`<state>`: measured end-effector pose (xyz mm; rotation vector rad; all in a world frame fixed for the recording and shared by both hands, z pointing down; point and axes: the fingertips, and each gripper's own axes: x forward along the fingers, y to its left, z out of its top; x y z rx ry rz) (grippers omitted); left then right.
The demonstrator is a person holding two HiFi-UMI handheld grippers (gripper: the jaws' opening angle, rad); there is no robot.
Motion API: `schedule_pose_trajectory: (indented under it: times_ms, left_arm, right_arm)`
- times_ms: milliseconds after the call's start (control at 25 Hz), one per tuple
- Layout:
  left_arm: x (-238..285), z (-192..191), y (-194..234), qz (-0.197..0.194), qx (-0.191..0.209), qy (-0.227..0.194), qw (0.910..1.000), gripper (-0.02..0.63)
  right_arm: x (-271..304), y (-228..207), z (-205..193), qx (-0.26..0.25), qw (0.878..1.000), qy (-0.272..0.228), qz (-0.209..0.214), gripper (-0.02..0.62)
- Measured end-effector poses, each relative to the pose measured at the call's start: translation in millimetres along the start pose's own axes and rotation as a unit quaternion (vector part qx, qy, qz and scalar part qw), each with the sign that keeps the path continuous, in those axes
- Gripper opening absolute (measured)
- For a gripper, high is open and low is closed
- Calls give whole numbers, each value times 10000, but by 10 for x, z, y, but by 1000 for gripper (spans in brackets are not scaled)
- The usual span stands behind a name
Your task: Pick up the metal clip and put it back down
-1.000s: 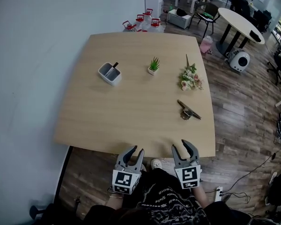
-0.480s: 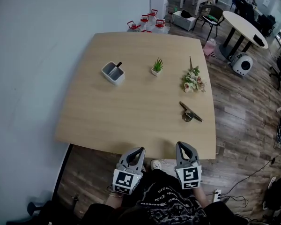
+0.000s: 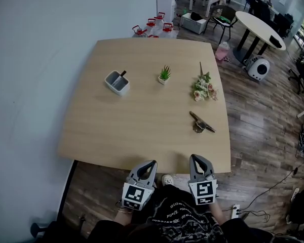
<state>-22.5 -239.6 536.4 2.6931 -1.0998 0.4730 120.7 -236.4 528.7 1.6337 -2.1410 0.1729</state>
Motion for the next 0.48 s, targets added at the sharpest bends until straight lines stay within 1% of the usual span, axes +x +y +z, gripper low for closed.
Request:
schedule_pose_trajectory:
  times_ms: [240,480]
  left_arm:
    - [60,30,-6,-32,-20,-56,10000,9]
    - [83,104,-27,-216,-99,-131,9996,8]
  right_arm:
    - [-18,-1,-36,-14,10000,18,53,12]
    - [12,10,-19,-89,9999,46,50,12]
